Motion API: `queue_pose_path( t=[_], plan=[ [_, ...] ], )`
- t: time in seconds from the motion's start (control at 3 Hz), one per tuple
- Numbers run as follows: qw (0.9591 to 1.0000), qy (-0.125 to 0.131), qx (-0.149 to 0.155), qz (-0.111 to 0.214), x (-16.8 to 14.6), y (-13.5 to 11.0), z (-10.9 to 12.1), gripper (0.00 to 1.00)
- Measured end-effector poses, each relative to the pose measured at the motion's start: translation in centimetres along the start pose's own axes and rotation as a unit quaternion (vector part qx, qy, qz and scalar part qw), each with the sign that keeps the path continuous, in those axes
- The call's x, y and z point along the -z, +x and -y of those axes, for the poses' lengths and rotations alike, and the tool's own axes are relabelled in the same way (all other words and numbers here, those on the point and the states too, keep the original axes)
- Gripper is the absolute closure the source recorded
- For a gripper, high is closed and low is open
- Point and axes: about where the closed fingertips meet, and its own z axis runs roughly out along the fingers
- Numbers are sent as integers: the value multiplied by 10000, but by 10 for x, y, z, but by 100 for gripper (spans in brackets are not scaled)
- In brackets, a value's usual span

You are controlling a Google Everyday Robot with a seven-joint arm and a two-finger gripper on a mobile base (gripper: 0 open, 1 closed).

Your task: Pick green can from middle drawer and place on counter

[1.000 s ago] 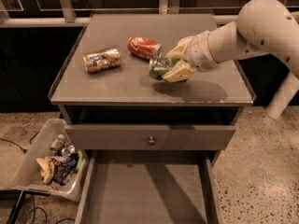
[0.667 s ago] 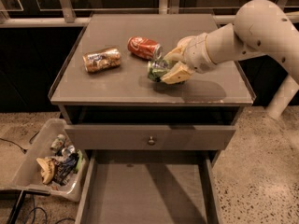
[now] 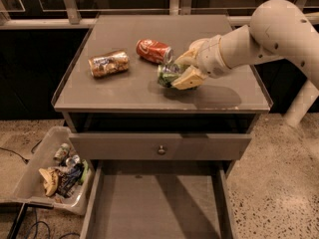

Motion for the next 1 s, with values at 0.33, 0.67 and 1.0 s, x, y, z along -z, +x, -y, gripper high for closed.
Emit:
queue_pose_path(
  t=[0.33, 0.67, 1.0],
  plan=[
    [10000, -1, 0, 0, 0, 0, 0, 35],
    [10000, -1, 0, 0, 0, 0, 0, 11],
    [10000, -1, 0, 0, 0, 0, 0, 0]
  ],
)
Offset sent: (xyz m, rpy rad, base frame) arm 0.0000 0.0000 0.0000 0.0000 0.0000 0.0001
